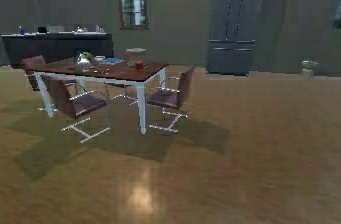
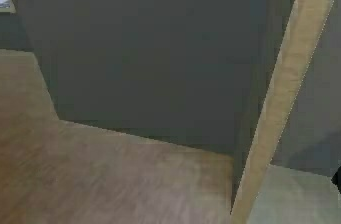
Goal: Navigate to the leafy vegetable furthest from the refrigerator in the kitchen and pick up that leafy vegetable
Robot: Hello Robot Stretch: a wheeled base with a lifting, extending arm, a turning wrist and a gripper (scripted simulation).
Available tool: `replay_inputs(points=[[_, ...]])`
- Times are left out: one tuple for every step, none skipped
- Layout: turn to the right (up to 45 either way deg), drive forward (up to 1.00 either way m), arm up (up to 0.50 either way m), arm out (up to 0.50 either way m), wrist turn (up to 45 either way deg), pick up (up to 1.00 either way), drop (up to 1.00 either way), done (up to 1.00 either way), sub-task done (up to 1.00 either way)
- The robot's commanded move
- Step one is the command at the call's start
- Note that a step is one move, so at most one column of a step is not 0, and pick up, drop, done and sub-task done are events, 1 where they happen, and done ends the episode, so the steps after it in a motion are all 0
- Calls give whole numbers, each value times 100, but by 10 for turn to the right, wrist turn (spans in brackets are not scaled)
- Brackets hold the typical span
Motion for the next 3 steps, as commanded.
replay_inputs(points=[[-450,0,0,0,0,0,0,0,0],[0,100,0,0,0,0,0,0,0],[-30,0,0,0,0,0,0,0,0]])
